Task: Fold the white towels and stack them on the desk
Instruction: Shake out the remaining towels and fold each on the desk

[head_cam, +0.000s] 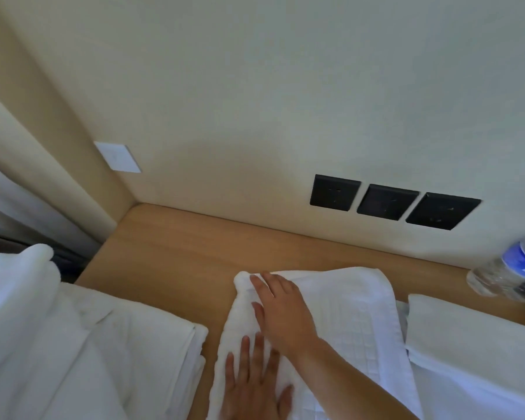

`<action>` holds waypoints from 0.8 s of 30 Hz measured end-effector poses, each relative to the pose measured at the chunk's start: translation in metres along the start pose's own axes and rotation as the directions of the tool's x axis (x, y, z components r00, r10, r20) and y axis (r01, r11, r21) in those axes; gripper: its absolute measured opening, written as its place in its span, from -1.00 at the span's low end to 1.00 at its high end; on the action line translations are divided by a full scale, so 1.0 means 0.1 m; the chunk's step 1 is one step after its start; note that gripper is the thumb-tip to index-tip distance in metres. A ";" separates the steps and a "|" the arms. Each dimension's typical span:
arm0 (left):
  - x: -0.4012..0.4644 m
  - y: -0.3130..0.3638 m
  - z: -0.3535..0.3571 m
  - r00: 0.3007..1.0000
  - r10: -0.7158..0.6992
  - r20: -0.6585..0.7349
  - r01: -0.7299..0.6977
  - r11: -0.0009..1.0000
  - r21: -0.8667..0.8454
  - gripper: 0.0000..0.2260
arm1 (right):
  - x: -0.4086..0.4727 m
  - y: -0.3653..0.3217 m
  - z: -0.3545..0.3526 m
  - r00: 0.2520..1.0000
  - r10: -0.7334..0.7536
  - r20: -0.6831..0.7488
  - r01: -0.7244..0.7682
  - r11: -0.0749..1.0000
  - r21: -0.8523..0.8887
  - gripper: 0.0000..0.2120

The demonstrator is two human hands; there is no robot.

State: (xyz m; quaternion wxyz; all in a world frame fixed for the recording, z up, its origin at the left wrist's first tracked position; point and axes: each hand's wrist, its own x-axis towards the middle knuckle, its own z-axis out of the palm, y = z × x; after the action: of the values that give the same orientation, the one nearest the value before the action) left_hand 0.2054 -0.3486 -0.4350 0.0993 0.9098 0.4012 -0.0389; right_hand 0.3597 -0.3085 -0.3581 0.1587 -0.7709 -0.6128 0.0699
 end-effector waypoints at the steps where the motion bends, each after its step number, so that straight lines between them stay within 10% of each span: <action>1: 0.02 -0.01 -0.01 1.000 -0.005 0.014 0.005 1.000 -0.010 -0.26 | 0.16 -0.02 0.04 0.999 -0.050 0.011 0.051 0.999 -0.019 -0.51; 24: 0.04 -0.04 0.05 0.999 0.042 0.018 -0.042 0.998 0.035 -0.33 | 1.19 -0.21 0.15 0.792 -0.261 0.552 0.462 0.848 -0.262 -0.81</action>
State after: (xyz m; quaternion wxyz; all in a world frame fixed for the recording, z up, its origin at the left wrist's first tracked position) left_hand 0.2047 -0.3440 -0.4410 0.0875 0.9192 0.3804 -0.0518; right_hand 0.3637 -0.1870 -0.3551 -0.1475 -0.6075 -0.7724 0.1121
